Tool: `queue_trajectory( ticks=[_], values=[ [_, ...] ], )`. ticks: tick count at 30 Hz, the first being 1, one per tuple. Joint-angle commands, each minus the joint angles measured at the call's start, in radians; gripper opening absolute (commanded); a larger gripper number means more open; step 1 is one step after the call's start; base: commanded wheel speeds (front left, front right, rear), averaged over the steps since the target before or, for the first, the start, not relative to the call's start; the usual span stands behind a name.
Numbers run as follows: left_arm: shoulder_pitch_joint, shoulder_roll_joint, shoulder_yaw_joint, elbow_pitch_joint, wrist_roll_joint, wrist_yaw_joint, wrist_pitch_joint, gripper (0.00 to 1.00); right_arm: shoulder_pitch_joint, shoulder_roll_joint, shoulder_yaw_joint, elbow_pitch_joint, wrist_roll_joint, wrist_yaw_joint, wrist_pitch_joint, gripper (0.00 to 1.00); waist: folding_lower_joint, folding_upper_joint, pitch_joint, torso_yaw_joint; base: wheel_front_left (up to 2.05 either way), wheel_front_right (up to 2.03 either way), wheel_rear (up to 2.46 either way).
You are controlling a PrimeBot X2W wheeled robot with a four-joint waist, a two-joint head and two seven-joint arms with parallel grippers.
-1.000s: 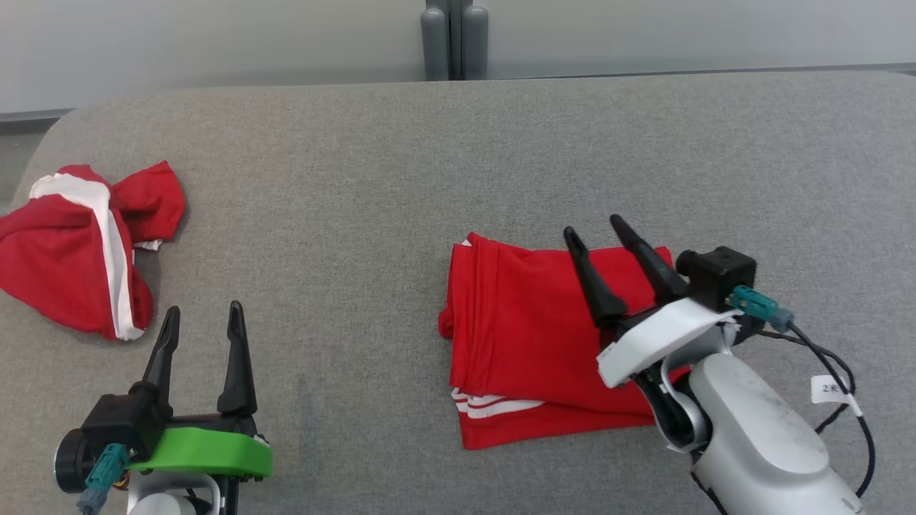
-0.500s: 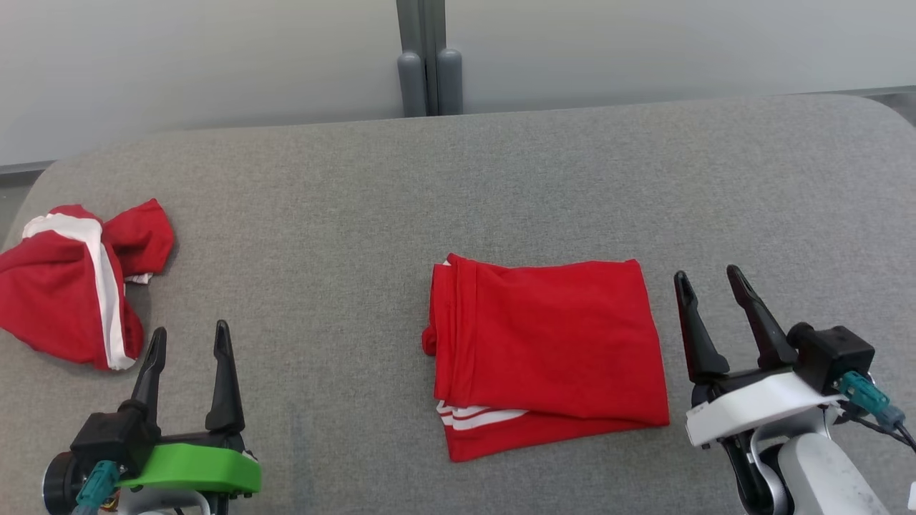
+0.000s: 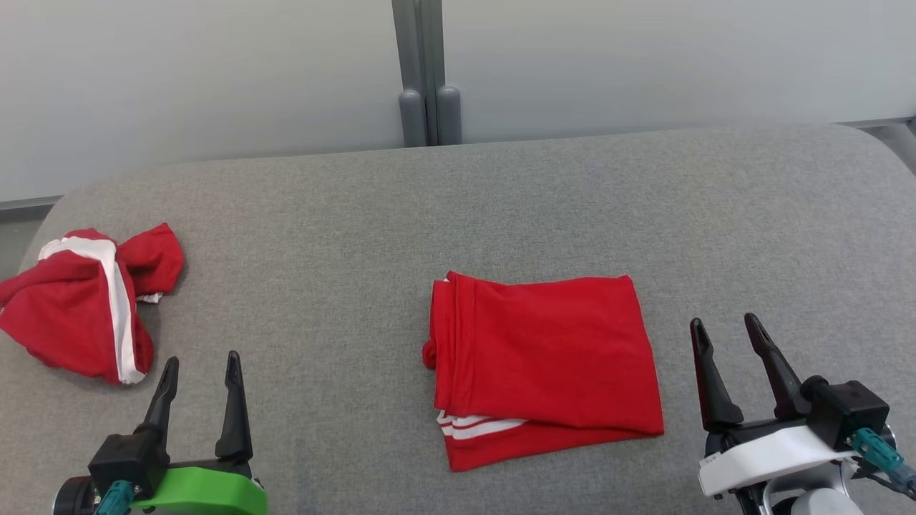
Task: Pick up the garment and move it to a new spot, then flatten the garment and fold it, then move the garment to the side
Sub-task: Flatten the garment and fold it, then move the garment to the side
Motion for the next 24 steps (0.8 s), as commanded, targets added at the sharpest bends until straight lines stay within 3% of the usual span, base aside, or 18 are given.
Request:
queue_trajectory(
  ticks=[1,24],
  values=[
    [0.015,0.007,0.001,0.005,0.011,-0.003,0.000,1.00,0.018,0.003,-0.007,-0.009,-0.013,-0.002,-0.003,1.00,0.0000,-0.0001,-0.005,0.006,0.00,0.00,0.00],
    [0.002,0.026,-0.019,0.061,0.014,0.006,0.001,1.00,0.056,0.028,-0.035,0.011,-0.052,-0.002,-0.003,1.00,0.0000,-0.0001,-0.025,0.026,0.00,0.00,0.00]
  ],
)
